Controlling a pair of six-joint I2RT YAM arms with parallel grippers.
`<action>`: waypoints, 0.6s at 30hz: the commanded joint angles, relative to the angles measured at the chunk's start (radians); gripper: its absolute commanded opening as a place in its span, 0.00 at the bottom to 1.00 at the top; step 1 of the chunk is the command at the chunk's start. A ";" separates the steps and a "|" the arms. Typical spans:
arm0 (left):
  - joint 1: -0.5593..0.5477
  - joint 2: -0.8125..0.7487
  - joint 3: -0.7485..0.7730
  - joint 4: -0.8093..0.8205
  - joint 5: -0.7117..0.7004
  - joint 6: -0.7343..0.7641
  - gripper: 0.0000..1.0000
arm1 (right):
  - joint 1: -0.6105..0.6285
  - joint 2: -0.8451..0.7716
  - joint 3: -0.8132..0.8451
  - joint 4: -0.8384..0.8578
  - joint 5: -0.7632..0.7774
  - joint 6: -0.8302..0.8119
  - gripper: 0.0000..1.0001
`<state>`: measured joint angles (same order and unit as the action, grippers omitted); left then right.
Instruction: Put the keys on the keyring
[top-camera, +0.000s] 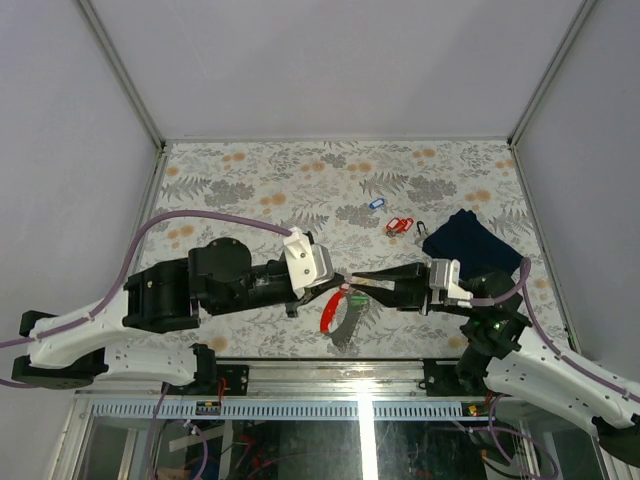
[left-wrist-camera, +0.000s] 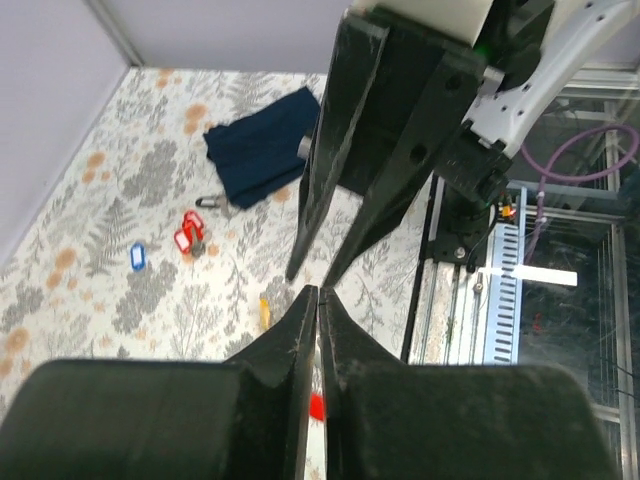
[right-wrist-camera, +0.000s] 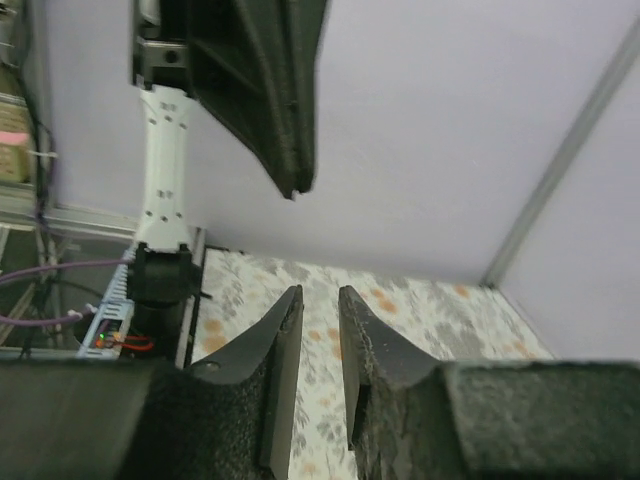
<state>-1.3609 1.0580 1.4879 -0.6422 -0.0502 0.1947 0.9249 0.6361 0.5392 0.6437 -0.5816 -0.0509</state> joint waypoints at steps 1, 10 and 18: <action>-0.003 -0.082 -0.125 0.134 -0.135 -0.076 0.04 | 0.007 -0.076 0.073 -0.276 0.216 -0.030 0.29; 0.027 -0.139 -0.329 0.226 -0.259 -0.227 0.23 | 0.007 -0.047 0.197 -0.729 0.532 0.107 0.36; 0.334 -0.074 -0.495 0.294 0.029 -0.433 0.35 | -0.024 0.150 0.298 -1.023 0.688 0.294 0.39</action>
<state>-1.1542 0.9508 1.0637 -0.4515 -0.1753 -0.0921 0.9241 0.7120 0.7891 -0.1967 0.0017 0.1169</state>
